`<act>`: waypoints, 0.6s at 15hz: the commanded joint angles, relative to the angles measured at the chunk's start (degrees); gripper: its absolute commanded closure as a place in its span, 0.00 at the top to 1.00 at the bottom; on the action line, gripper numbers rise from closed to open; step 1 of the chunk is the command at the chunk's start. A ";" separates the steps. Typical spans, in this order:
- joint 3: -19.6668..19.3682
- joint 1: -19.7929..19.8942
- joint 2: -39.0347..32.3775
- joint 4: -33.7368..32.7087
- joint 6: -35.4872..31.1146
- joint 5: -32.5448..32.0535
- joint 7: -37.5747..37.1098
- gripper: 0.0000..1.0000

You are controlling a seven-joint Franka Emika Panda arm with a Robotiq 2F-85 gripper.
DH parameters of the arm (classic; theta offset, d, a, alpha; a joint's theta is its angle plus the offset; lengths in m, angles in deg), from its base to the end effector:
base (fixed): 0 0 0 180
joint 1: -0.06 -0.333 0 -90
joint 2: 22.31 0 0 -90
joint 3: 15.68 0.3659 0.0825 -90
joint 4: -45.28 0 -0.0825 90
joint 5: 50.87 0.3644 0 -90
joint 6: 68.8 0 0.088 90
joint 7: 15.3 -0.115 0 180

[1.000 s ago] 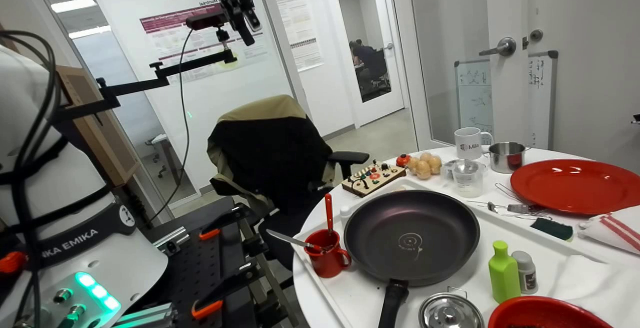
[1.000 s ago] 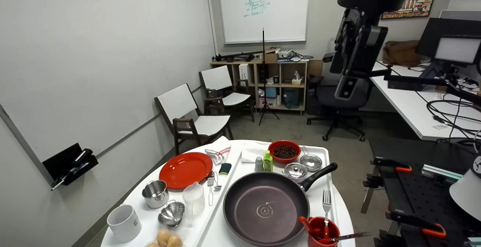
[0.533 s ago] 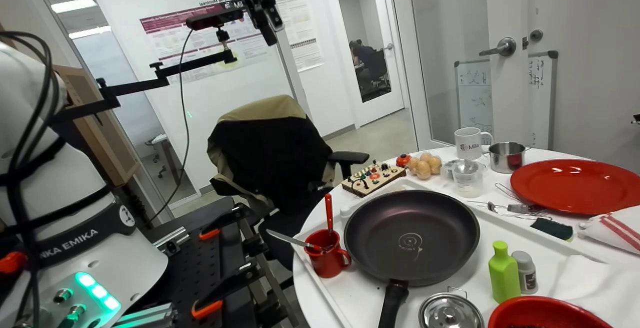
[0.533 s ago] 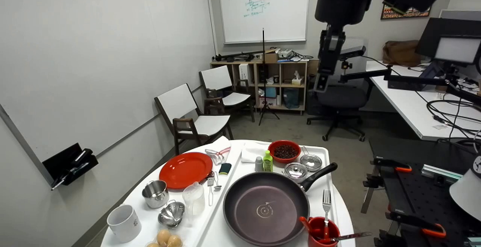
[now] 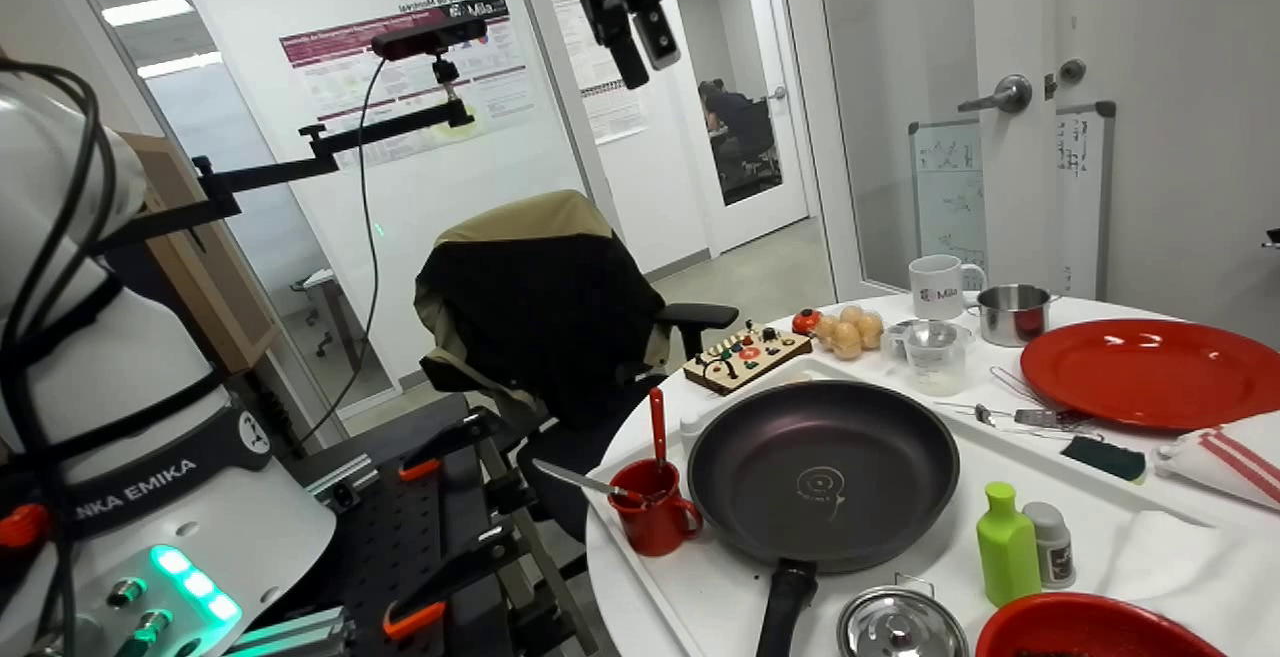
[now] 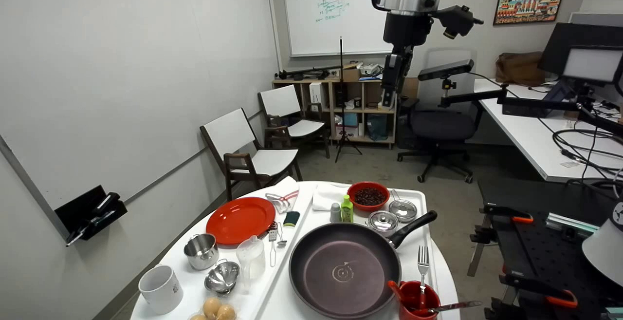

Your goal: Wipe the pan with the towel

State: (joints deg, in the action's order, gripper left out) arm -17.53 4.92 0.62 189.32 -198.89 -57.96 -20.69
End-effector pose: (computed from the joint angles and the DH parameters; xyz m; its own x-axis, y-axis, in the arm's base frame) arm 0.3898 -0.0507 0.4847 0.9786 -0.1288 0.1608 -0.1428 -0.9866 0.0784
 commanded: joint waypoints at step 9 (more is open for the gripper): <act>-13.41 4.05 -28.45 -28.25 3.94 18.92 25.05 1.00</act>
State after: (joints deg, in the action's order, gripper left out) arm -30.35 7.32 -18.35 170.98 -198.50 -44.68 -1.12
